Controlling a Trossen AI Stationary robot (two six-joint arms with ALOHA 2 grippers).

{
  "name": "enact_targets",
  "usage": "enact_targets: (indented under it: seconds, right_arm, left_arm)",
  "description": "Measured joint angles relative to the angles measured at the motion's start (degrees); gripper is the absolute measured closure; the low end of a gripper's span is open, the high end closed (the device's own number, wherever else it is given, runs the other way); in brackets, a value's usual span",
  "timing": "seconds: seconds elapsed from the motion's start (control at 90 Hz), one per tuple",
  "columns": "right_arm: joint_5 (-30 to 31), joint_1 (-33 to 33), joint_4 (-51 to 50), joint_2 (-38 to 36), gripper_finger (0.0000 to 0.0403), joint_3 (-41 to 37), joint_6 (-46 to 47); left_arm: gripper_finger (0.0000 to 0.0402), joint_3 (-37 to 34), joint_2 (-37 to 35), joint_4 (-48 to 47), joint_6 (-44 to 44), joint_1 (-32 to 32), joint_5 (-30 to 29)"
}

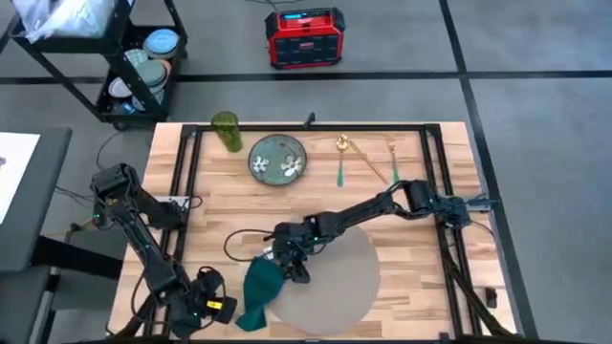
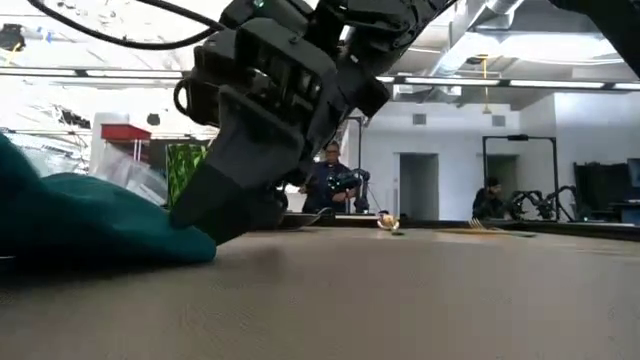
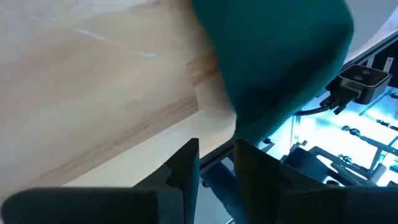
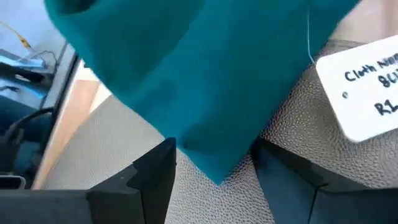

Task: Set table place
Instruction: Put the green napkin on the gray table mat

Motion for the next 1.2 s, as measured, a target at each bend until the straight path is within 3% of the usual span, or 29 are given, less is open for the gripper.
enact_targets:
  seconds: [0.222, 0.511, 0.678, 0.889, 0.978, 1.2]
  right_arm:
    - [4.1, 1.8, -0.5, 0.0, 0.0238, 0.0, 0.5]
    - [3.8, 0.7, -1.6, 0.2, 0.0392, 0.0, 2.1]
    - [1.1, -0.2, -9.6, -0.9, 0.0401, 2.2, 2.9]
    - [4.4, 0.2, -29.6, -4.0, 0.0402, 11.6, -7.1]
    - [8.1, 0.0, -39.5, -3.7, 0.0402, 13.7, -10.8]
    - [18.9, -2.3, -48.3, -3.3, 0.0403, 14.0, -18.4]
  left_arm:
    - [0.0320, 0.0, 0.0, 0.2, -0.1, 0.0, 0.0]
    - [0.0320, 0.0, 0.0, -1.2, -0.3, 0.0, -0.1]
    - [0.0320, 0.0, 0.1, -1.0, -0.2, 0.0, -0.1]
    - [0.0320, 0.0, 0.1, -1.5, 0.0, 0.0, -0.1]
    - [0.0320, 0.0, 0.1, -1.5, 0.2, 0.0, -0.2]
    - [0.0320, 0.0, 0.1, -2.1, 0.2, 0.1, -1.6]
